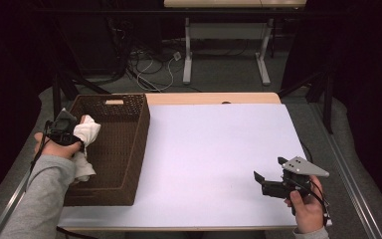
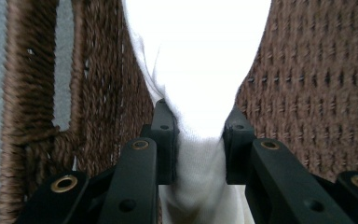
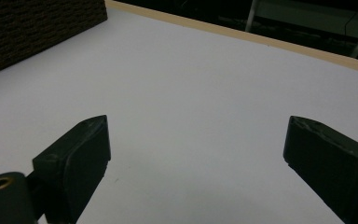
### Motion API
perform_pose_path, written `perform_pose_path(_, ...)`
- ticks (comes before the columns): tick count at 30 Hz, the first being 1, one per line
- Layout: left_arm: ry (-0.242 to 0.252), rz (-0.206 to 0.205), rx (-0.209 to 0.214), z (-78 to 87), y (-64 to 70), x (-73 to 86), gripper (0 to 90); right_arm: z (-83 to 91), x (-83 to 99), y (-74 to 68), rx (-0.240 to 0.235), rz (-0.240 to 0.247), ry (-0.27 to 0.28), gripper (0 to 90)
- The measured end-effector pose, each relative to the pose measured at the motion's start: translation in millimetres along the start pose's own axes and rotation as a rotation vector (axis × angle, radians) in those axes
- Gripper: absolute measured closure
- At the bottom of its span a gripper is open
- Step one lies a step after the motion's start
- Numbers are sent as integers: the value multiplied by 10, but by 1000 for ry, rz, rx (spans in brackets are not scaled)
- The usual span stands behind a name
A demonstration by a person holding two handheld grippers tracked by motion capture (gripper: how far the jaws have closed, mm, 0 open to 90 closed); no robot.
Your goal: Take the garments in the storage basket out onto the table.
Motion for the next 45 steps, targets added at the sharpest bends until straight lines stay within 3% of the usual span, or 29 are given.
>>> perform_pose_path(7, 62, -5, 14, 129, 25, -72, 718, -1, -3, 4, 2, -3, 10, 69)
perform_pose_path(17, 152, -9, 71, 229, -18, -72, 718, 4, -1, 12, 3, -4, 2, 69)
perform_pose_path(21, 174, -4, 84, 251, -33, -60, 717, -3, -1, 14, 2, -1, 4, 70)
perform_pose_path(31, 293, 24, 150, 341, -82, -16, 717, 1, 2, 14, 4, -3, 3, 69)
perform_pose_path(34, 309, 16, 184, 360, -76, 4, 716, 7, -3, 9, 5, -4, 6, 69)
perform_pose_path(42, 373, 15, 218, 440, -68, 19, 716, -1, -2, 3, 7, -4, 6, 69)
perform_pose_path(45, 376, 3, 228, 460, -53, 23, 716, 0, 1, 9, 9, 2, 2, 69)
Point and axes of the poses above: each handheld gripper's, and its own axes: z roughly backward along the jaws, x roughly out of its underside, y roughly to its right, the point moved 5 cm from there along -z, roughly forward along the jaws, and after that the axes turned 8 degrees about -x, right-handed, at the moved point
